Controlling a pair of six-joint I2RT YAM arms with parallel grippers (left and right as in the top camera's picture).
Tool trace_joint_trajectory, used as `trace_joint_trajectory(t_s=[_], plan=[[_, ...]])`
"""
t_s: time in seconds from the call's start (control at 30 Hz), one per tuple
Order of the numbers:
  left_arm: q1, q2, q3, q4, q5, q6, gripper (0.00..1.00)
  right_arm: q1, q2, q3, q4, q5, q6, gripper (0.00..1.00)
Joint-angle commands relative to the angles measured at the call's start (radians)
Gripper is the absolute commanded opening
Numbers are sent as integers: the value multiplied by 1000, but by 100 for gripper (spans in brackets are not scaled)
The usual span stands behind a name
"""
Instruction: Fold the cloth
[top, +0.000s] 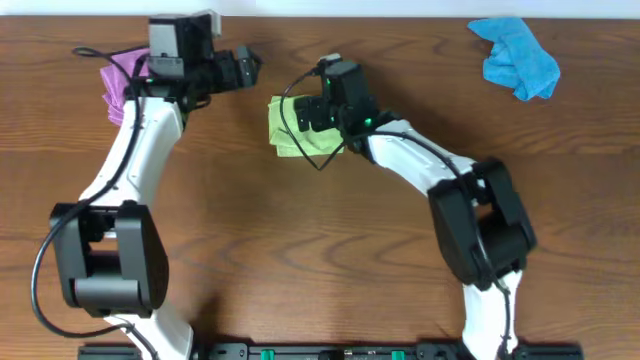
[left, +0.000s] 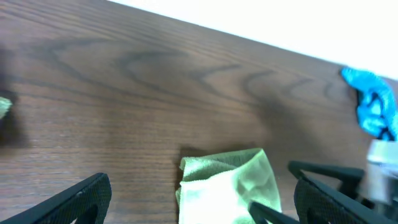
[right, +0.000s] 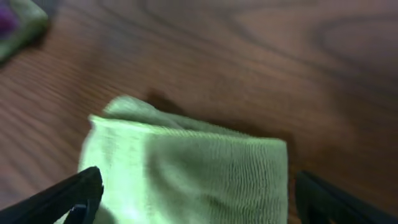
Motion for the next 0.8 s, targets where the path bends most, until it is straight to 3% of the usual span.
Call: trace_joint_trajectory(t_s=[0.0,0.2,0.43,0.77], plan=[[41,-29,26,1,74,-53,95,2,-93,27,-49,-22,5,99],[110,-28,26,-1,247,-108,95,-43,-255,27,-317,-22,5,99],[115,-28,25,-103,276,-94,95,-197,-452,-11,-665,-45,-32,99],[84,-28,18,-251,278,-68,95,-351,-1013,-484,-666,-50,-55,99]])
